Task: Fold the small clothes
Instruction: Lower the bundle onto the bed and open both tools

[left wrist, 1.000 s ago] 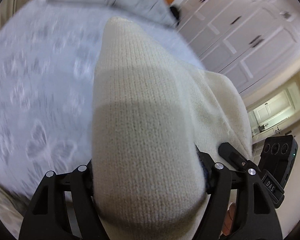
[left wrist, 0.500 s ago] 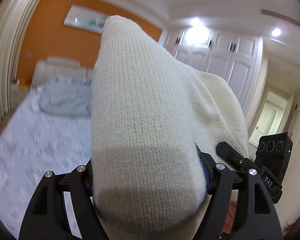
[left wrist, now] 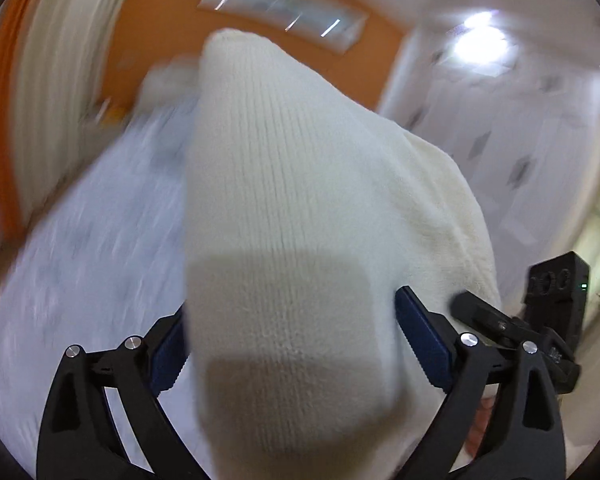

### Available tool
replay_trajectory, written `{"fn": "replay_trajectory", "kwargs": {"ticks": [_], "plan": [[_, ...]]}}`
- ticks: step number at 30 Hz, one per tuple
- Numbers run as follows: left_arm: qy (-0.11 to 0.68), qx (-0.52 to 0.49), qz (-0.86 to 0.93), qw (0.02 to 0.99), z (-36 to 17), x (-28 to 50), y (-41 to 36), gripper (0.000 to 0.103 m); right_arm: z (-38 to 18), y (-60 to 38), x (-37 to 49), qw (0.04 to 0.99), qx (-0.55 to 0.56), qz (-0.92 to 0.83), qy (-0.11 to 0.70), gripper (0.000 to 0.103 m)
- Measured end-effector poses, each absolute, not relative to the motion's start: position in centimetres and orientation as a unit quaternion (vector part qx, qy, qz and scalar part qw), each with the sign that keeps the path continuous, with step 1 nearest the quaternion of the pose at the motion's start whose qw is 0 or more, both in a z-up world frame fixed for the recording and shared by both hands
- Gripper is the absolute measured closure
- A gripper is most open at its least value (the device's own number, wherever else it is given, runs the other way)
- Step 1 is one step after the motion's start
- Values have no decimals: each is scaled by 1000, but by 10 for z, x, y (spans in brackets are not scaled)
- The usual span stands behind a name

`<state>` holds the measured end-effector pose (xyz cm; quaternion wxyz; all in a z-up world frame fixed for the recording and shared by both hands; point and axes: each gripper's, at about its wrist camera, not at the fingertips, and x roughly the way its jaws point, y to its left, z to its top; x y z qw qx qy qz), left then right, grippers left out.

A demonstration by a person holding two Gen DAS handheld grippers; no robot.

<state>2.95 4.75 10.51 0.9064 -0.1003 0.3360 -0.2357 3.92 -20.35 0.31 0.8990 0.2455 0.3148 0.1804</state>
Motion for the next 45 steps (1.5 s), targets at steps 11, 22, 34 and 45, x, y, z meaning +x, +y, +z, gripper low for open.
{"fn": "replay_trajectory", "kwargs": {"ticks": [11, 22, 34, 45], "plan": [[515, -200, -86, 829, -91, 15, 106, 21, -127, -226, 19, 839, 270, 99, 461, 29], [547, -75, -91, 829, -114, 62, 53, 39, -148, -179, 91, 818, 256, 118, 502, 76], [578, -54, -80, 810, -135, 67, 54, 34, -137, -186, 77, 834, 235, 76, 493, 66], [583, -55, -77, 807, -136, 70, 57, 28, -167, -142, 120, 840, 90, 59, 532, 63]]}}
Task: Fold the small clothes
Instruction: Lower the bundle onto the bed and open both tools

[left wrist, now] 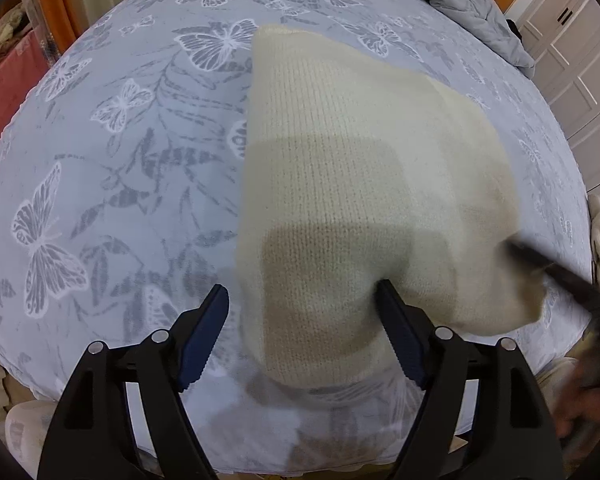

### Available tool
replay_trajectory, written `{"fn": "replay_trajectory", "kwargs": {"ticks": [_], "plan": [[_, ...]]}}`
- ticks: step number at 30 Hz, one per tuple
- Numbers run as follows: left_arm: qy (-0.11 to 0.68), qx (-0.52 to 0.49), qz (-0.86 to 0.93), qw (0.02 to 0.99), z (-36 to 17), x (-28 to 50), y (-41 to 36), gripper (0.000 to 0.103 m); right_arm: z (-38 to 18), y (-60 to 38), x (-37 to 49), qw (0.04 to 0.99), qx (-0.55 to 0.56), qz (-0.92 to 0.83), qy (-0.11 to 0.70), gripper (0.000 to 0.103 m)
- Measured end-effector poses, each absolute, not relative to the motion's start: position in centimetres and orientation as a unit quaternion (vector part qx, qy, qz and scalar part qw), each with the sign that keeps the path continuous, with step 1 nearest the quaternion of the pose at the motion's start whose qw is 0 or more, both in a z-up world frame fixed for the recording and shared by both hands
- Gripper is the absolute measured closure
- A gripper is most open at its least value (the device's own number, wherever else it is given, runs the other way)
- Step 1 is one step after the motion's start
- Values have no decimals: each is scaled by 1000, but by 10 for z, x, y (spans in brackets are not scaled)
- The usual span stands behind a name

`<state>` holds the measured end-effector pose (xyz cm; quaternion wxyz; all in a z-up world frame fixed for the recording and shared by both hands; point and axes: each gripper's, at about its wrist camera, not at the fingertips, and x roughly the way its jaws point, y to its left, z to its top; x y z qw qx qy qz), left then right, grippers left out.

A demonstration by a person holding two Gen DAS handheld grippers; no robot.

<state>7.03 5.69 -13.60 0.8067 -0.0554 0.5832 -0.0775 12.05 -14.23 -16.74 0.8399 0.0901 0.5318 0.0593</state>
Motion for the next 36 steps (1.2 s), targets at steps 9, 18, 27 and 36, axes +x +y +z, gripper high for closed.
{"fn": "replay_trajectory", "kwargs": {"ticks": [9, 18, 27, 36], "plan": [[584, -58, -74, 806, -140, 73, 59, 25, -171, -152, 123, 823, 112, 62, 554, 61], [584, -55, -72, 807, -139, 71, 59, 25, -140, -165, 103, 846, 172, 70, 500, 59], [576, -59, -66, 813, -125, 57, 66, 25, -154, -159, 102, 831, 145, 61, 533, 60], [552, -65, -51, 830, -90, 20, 81, 26, -103, -163, 35, 865, 135, 57, 480, 58]]}}
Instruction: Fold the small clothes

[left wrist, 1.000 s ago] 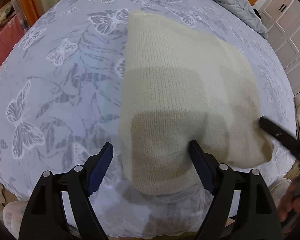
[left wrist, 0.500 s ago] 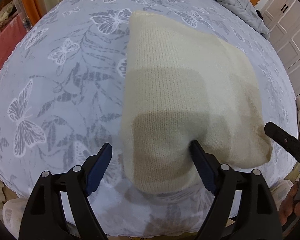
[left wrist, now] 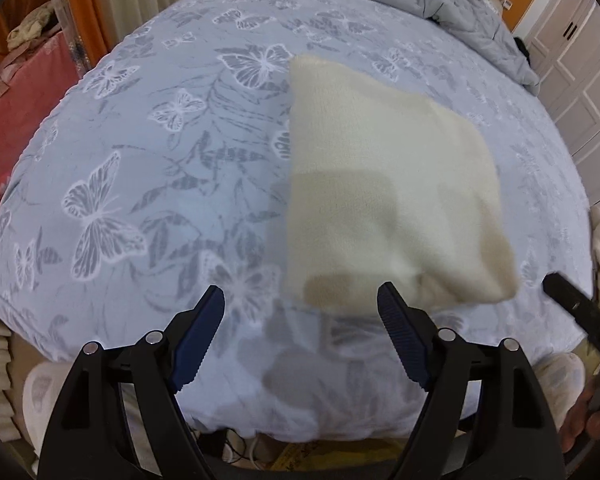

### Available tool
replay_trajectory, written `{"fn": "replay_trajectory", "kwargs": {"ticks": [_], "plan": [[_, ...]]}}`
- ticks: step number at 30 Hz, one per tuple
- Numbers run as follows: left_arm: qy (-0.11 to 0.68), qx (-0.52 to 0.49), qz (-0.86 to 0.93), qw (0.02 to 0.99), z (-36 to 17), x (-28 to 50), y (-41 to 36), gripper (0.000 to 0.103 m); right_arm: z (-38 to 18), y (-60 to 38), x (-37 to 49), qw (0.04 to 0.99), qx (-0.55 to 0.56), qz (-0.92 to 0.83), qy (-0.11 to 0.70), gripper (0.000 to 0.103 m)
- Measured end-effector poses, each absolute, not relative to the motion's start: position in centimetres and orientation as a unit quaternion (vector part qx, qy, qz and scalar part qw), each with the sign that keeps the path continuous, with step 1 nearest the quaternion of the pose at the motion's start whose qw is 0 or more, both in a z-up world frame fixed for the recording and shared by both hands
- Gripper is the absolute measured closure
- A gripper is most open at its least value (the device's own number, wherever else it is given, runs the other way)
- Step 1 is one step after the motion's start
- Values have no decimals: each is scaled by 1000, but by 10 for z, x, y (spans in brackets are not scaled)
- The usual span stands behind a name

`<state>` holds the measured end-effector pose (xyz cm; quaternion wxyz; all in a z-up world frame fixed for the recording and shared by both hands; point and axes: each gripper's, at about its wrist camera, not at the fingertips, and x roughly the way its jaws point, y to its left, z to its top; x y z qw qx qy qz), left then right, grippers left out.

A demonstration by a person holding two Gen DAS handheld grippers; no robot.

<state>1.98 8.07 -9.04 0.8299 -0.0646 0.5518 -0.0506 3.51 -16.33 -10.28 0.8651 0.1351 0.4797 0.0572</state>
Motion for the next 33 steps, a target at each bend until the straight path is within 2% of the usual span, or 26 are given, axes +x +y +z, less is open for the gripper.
{"fn": "replay_trajectory", "kwargs": {"ticks": [3, 5, 11, 14, 16, 18, 20, 23, 24, 25, 26, 30, 32, 33], "plan": [[539, -65, -60, 838, -77, 4, 70, 26, -106, -166, 17, 866, 139, 41, 478, 57], [533, -58, -65, 841, -71, -5, 62, 26, -107, -163, 10, 869, 133, 32, 476, 53], [526, -42, -77, 846, -65, -21, 40, 25, -101, -161, 1, 873, 139, 46, 465, 51], [527, -35, -73, 846, -66, -20, 39, 25, -90, -148, 21, 876, 125, 79, 460, 60], [529, -27, -66, 845, -70, -18, 38, 25, -90, -141, 49, 872, 103, 88, 470, 60], [537, -20, -60, 841, -77, -10, 40, 25, -96, -147, 82, 872, 109, 68, 473, 56], [544, -13, -50, 837, -87, -2, 45, 25, -110, -157, 110, 856, 136, 51, 496, 35], [563, -7, -40, 826, -106, 11, 51, 25, -151, -172, 150, 811, 190, 37, 553, 34], [568, -3, -36, 822, -114, 15, 53, 25, -161, -171, 156, 798, 199, 50, 566, 39], [573, 2, -31, 819, -120, 19, 54, 25, -164, -168, 160, 796, 192, 63, 571, 69], [581, 6, -31, 813, -128, 23, 56, 25, -157, -162, 162, 802, 174, 76, 566, 78], [599, 16, -20, 801, -146, 32, 63, 27, -117, -175, 157, 852, 175, 88, 486, 83], [606, 15, -13, 795, -154, 34, 68, 27, -149, -183, 172, 836, 137, 43, 530, 90], [612, 0, -12, 791, -159, 36, 73, 27, -169, -184, 178, 813, 134, 48, 565, 90]]}}
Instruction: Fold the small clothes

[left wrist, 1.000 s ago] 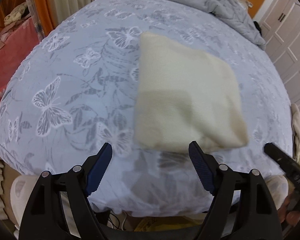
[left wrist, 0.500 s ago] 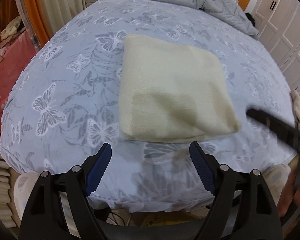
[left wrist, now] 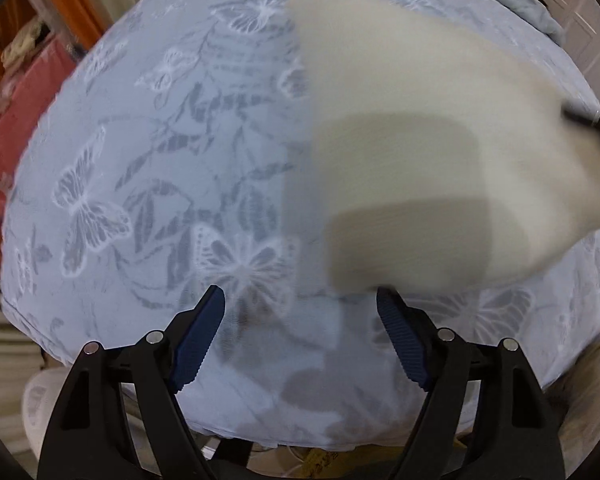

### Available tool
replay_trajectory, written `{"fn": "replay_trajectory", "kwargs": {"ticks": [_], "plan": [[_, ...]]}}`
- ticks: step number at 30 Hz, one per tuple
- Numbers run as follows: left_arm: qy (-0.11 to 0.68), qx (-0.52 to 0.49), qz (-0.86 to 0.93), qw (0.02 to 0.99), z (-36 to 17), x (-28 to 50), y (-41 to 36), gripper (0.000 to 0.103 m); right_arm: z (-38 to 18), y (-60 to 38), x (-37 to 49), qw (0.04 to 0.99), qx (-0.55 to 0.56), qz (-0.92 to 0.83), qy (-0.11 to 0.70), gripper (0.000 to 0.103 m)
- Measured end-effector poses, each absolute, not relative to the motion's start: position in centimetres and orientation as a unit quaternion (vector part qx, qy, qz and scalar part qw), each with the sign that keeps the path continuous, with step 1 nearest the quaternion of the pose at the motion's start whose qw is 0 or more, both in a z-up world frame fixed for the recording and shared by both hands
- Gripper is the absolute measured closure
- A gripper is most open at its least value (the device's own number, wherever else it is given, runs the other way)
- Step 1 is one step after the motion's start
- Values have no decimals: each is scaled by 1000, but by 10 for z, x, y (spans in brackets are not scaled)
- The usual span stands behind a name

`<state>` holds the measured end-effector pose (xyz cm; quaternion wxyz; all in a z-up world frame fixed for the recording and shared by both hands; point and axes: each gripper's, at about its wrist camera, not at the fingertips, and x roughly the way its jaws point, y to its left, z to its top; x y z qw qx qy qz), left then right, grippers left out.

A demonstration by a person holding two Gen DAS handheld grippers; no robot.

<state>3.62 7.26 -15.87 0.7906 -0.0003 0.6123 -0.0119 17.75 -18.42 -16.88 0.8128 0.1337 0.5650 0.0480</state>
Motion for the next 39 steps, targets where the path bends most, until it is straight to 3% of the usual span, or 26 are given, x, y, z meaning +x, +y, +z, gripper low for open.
{"fn": "replay_trajectory", "kwargs": {"ticks": [6, 8, 12, 13, 16, 19, 24, 26, 32, 35, 39], "plan": [[601, -13, -20, 799, -147, 31, 77, 27, -132, -207, 133, 835, 215, 64, 503, 74], [593, -23, -24, 804, -141, 26, 78, 25, -137, -211, 116, 826, 234, 61, 509, 64], [584, -6, 16, 812, -143, 30, 81, 25, -163, -195, 96, 798, 248, 89, 541, 69], [584, -11, 23, 811, -145, 33, 85, 25, -164, -185, 92, 797, 240, 101, 546, 77], [601, -53, 55, 796, -159, 43, 109, 25, -174, -164, 89, 804, 183, 104, 556, 79], [610, -72, 49, 788, -167, 38, 113, 25, -179, -171, 86, 798, 206, 91, 559, 78], [570, -19, 15, 821, -129, 4, 90, 22, -123, -178, 51, 844, 173, 63, 504, 67], [556, -22, 3, 831, -118, -11, 84, 16, -108, -177, 28, 865, 131, 25, 484, 46], [521, -8, -30, 853, -94, -45, 47, 14, -100, -174, -24, 894, 82, -26, 440, 26], [493, 6, -34, 869, -86, -55, 33, 7, -110, -173, -42, 893, 81, -39, 441, 21], [483, 7, -32, 875, -84, -66, 27, 7, -122, -169, -49, 888, 83, -42, 451, 20]]}}
